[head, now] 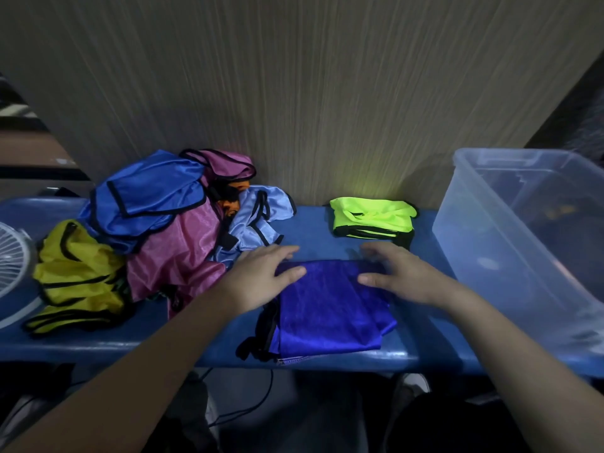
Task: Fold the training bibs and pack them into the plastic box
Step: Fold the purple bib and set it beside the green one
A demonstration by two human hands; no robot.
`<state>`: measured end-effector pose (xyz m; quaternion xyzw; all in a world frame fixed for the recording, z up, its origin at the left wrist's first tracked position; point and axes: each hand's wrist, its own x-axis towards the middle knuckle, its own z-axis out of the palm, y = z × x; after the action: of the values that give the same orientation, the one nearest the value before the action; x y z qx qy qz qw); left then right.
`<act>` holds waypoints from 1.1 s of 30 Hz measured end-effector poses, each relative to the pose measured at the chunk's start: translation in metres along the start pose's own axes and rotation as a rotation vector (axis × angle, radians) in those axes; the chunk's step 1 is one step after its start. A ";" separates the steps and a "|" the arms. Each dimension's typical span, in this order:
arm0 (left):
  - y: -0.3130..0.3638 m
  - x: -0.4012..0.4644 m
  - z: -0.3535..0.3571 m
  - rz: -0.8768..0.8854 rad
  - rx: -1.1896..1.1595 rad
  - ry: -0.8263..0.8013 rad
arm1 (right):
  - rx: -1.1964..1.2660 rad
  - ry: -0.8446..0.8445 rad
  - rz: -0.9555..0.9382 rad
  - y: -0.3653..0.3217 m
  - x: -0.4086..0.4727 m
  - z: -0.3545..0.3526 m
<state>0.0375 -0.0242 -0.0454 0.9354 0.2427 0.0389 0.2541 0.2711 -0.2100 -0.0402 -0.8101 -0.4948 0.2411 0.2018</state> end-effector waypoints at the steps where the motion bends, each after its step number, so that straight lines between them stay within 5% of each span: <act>1: 0.001 0.004 -0.001 0.000 -0.008 0.021 | -0.020 0.012 0.038 0.003 0.002 -0.002; 7: 0.010 0.025 0.004 0.003 -0.007 0.008 | -0.124 -0.082 0.188 -0.004 0.003 -0.003; 17: 0.016 0.036 0.004 0.000 -0.039 -0.199 | -0.199 -0.034 0.081 -0.014 0.002 0.010; 24: 0.003 0.032 0.001 0.038 -0.294 -0.153 | 0.240 -0.006 0.085 -0.009 0.010 0.010; 33: 0.008 0.032 0.000 0.038 -0.339 -0.152 | 0.119 0.003 -0.068 -0.017 0.014 0.013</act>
<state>0.0693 -0.0146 -0.0431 0.8839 0.1950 0.0130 0.4248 0.2577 -0.1891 -0.0436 -0.7796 -0.5068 0.2620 0.2582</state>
